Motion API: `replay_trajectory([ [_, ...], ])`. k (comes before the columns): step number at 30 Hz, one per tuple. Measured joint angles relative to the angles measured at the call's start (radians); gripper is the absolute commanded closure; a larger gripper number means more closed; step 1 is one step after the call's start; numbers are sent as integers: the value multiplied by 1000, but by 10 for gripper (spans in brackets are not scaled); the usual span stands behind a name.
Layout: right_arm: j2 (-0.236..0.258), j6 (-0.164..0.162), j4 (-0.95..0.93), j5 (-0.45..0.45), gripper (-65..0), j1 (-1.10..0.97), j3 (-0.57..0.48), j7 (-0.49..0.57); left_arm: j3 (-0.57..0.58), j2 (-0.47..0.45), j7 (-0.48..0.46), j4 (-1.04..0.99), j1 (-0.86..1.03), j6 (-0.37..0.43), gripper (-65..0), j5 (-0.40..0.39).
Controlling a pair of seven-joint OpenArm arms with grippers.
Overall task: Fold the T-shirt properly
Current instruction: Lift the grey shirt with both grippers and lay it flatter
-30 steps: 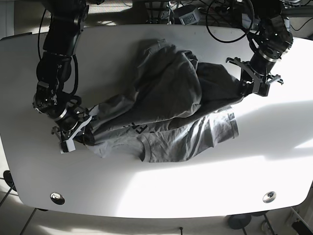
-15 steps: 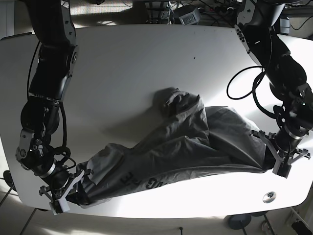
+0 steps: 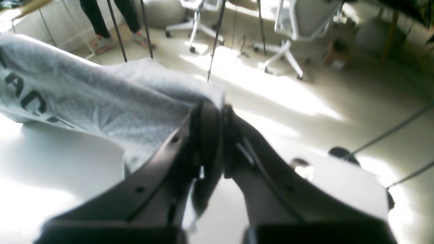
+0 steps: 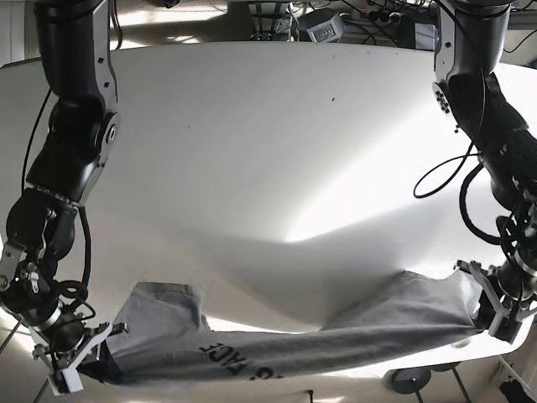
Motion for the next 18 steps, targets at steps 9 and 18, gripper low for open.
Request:
replay_trajectory([
  [9, -114, -3, 266, -24, -19, -756, 145, 70, -67, 110, -155, 74, 645, 1, 0, 14],
  [18, -89, -4, 270, -14, -21, -1073, 146, 252, -94, 111, -260, 90, 870, 0, 0, 6],
])
